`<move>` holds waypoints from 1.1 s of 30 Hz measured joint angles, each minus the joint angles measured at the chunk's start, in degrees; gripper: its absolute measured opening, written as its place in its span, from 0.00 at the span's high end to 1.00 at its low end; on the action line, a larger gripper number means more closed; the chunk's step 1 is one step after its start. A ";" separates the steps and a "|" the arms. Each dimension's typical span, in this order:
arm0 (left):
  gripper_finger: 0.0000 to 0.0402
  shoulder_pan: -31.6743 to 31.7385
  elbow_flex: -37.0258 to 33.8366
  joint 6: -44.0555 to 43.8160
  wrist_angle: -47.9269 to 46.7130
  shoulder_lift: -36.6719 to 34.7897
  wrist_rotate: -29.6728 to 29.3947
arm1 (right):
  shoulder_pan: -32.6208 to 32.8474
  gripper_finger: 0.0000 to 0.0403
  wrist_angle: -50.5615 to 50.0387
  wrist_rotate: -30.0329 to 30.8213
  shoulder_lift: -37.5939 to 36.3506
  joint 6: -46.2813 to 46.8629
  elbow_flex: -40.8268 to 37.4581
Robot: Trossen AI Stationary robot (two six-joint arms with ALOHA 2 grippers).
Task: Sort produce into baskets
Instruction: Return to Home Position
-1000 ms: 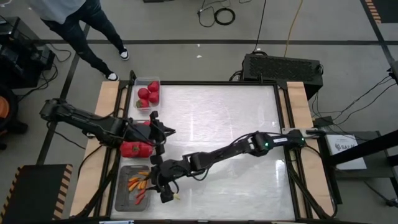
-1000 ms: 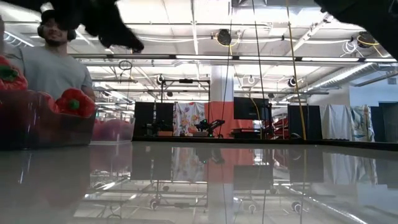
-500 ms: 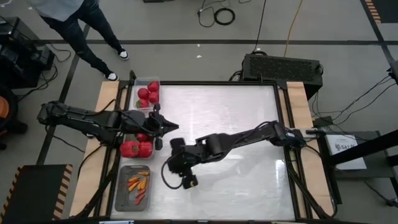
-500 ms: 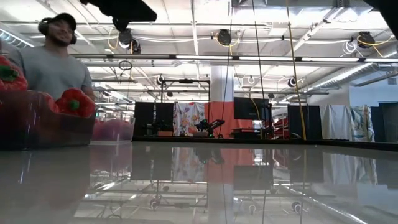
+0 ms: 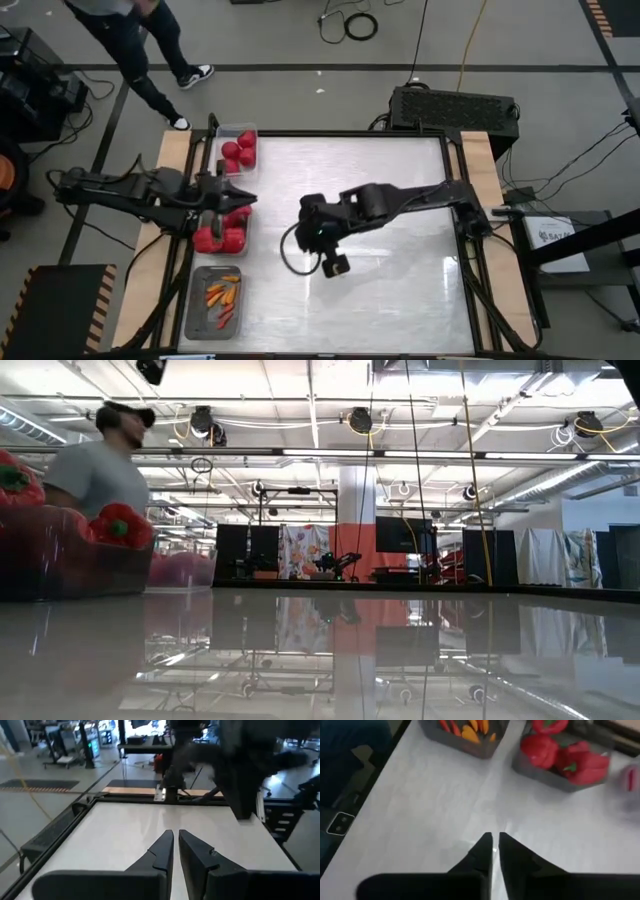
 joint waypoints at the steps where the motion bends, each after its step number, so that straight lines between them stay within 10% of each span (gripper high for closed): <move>1: 0.91 -0.49 -1.01 0.78 -0.04 -1.40 0.01 | -0.48 0.94 -0.21 -0.04 -0.53 -0.15 0.00; 15: 0.91 -2.91 -17.80 1.11 8.11 -17.31 -0.27 | -8.85 0.99 -0.17 -4.58 -7.28 -3.58 -6.97; 33: 0.91 0.33 -28.08 1.19 10.08 -24.28 -8.27 | -21.61 1.00 78.85 -10.70 -42.06 8.65 -87.87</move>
